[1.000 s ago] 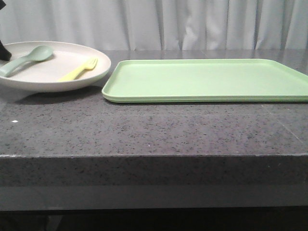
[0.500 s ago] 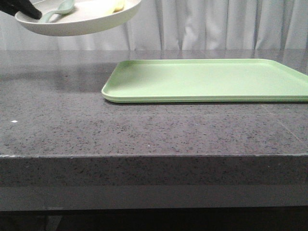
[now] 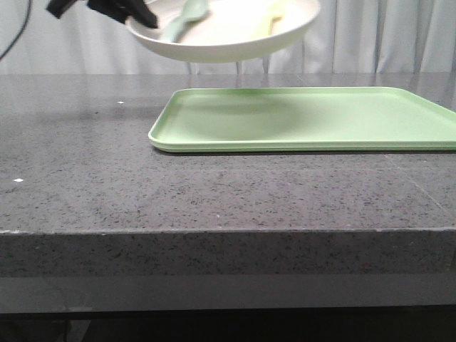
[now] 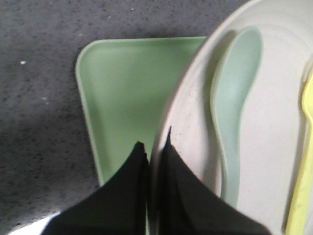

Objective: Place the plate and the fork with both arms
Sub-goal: 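Grip the plate rim with the left gripper and lift it, then carry the plate over the tray and lower it onto the tray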

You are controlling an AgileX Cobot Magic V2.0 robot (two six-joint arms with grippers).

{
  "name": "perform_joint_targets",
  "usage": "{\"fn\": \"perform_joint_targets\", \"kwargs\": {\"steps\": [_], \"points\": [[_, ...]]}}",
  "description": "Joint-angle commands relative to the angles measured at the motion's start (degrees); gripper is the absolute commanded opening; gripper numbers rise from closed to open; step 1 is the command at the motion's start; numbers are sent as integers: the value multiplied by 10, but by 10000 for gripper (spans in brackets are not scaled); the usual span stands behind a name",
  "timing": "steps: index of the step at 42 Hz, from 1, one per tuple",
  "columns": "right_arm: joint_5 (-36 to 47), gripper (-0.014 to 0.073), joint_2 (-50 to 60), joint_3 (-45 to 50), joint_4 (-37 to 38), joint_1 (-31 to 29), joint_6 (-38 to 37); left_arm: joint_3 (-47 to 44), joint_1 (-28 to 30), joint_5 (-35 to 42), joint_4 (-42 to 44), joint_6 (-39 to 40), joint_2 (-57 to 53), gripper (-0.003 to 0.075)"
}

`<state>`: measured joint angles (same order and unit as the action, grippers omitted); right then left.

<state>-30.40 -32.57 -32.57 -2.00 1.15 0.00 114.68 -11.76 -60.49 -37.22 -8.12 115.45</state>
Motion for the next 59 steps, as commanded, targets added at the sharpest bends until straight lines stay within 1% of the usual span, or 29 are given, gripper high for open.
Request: {"fn": "perform_joint_targets", "kwargs": {"steps": [1, 5, 15, 27, 35, 44, 47, 50, 52, 53, 55, 56, 58, 59], "points": [[49, 635, -5, -17, 0, 0, 3, 20, -28, 62, -25, 27, -33, -18], [49, 635, -5, -17, 0, 0, 3, 20, -48, 84, -25, 50, -25, -18], [49, 635, -5, -17, 0, 0, 3, 20, -78, 101, -1, 106, 8, -18], [49, 635, -5, -17, 0, 0, 3, 20, -111, 99, 16, 157, 46, -18], [48, 635, -5, -17, 0, 0, 3, 20, -131, 81, 79, 207, 50, -18], [48, 635, -5, -17, 0, 0, 3, 20, -132, 72, 90, 216, 60, -7], [47, 635, -5, -17, 0, 0, 3, 20, -132, 72, 91, 216, 61, 28], [45, 635, -5, -17, 0, 0, 3, 20, -132, 72, 91, 216, 61, 102], [44, 635, -5, -17, 0, 0, 3, 20, -132, 72, 91, 216, 61, 176], [44, 635, -5, -17, 0, 0, 3, 20, -132, 72, 91, 216, 61, 197], [44, 635, -5, -17, 0, 0, 3, 20, -132, 69, 91, 216, 61, 279], [44, 635, -5, -17, 0, 0, 3, 20, -132, 65, 91, 216, 61, 299], [44, 635, -5, -17, 0, 0, 3, 20, -132, 57, 91, 216, 60, 370], [44, 635, -5, -17, 0, 0, 3, 20, -132, 54, 91, 214, 58, 384]]}}
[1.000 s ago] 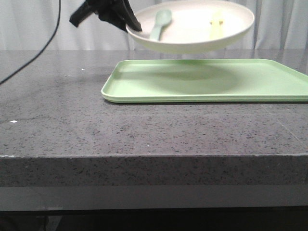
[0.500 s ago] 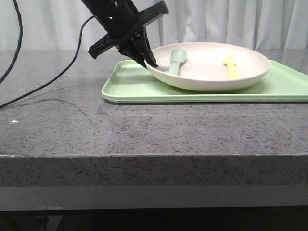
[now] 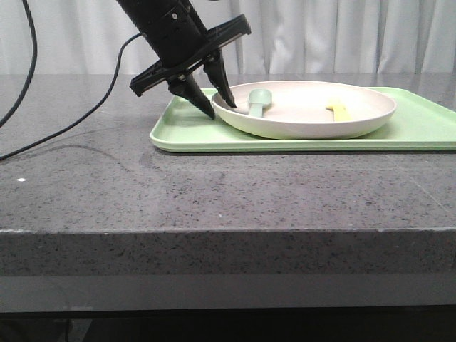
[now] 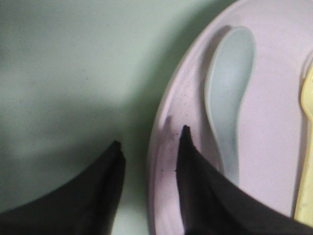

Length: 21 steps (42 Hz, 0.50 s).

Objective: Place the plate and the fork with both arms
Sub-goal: 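Carry the plate over the tray and lower it onto the tray, then open the left gripper and raise it away from the plate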

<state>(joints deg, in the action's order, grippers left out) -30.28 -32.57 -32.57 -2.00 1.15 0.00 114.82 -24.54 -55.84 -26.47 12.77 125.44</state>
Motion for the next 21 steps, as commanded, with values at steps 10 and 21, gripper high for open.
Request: {"fn": "perform_joint_targets", "kwargs": {"steps": [10, 21], "points": [[43, 635, -5, -17, -7, 0, 3, 18, -6, -3, 48, -24, -115, 396], [-5, 635, -5, -30, -23, 0, 3, -85, -43, -5, 193, -69, -290, 330]]}}
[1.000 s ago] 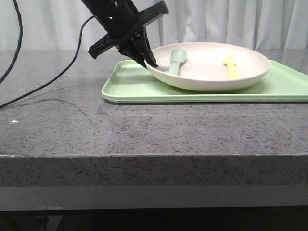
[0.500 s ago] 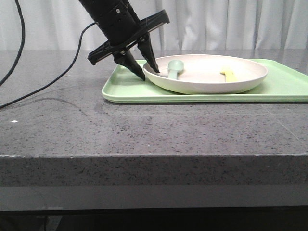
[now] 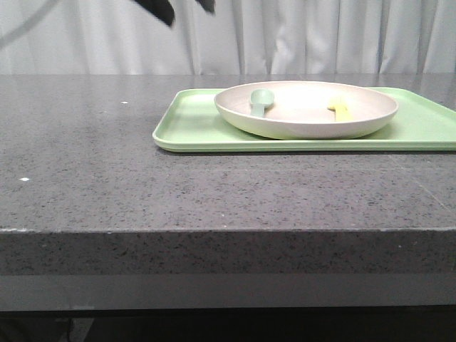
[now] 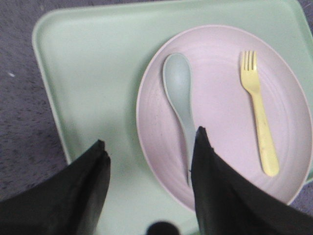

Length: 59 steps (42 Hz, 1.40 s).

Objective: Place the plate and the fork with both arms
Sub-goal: 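Open the left gripper and raise it away from the plate, then lower the right gripper onto the yellow fork on the plate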

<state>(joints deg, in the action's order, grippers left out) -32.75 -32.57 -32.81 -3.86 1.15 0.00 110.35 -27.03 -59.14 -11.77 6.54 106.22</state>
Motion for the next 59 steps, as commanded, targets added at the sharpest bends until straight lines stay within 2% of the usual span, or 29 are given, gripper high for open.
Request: {"fn": "perform_joint_targets", "kwargs": {"steps": [1, 8, 14, 20, 24, 28, 38, 59], "points": [[10, 635, -5, -34, -5, 0, 3, -71, -20, 41, 54, -7, -117, 323], [-58, 634, -19, -87, -24, 5, 9, -274, -11, 141, 68, -7, -281, 304], [-129, 634, -63, -147, -68, 22, 65, -432, 20, 164, 72, -21, -417, 304], [-166, 634, -120, -198, -120, 60, 123, -554, 54, 159, 33, -92, -523, 304], [-179, 634, -165, -233, -120, 91, 125, -607, 67, 138, -54, -188, -583, 304], [-194, 634, -222, -270, -120, 116, 125, -628, 70, 121, -119, -261, -618, 304], [-211, 634, -358, -368, -113, 127, 66, -630, 70, 120, -120, -262, -645, 304], [-229, 634, -553, -521, -51, 127, -64, -630, 70, 123, -119, -262, -645, 304]]}}
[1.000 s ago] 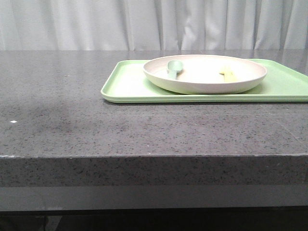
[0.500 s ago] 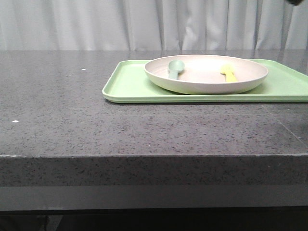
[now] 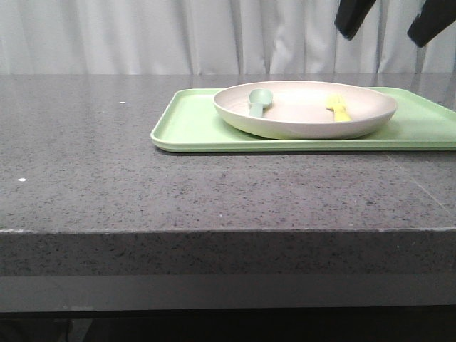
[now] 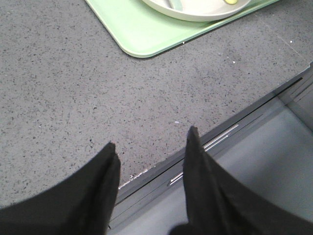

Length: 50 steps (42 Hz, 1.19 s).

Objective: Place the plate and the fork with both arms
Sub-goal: 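Lower the right gripper onto the yellow fork on the plate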

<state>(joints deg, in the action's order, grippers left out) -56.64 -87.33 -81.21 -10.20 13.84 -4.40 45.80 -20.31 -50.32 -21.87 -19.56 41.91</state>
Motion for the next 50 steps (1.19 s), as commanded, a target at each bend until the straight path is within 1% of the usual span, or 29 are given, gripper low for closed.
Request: {"fn": "perform_joint_targets", "kwargs": {"steps": [1, 12, 18, 21, 28, 31, 33, 40, 50], "points": [[7, 634, -13, -45, 16, 1, -25, 15, 2, 35, -18, -1, -2, 304], [-60, 633, -107, -138, 31, 1, -50, 15, 2, 35, -18, -1, -2, 304], [-95, 624, -148, -188, 61, 1, -84, 15, 2, 35, -18, -1, -2, 304], [-113, 568, -167, -211, 67, 1, -94, 15, 2, 35, -18, -1, -2, 304], [-132, 367, -207, -257, 67, 1, -107, 15, 2, 35, -18, -1, -2, 304], [-143, 313, -223, -277, 67, 1, -111, 15, 2, 35, -18, -1, -2, 304], [-151, 295, -231, -290, 67, -1, -116, 15, 2, 35, -18, -1, -2, 304], [-162, 292, -252, -317, 67, -1, -135, 15, 2, 34, -18, -1, -2, 304], [-180, 292, -274, -324, 67, -5, -155, 15, 2, 34, -18, -1, -2, 304]]}}
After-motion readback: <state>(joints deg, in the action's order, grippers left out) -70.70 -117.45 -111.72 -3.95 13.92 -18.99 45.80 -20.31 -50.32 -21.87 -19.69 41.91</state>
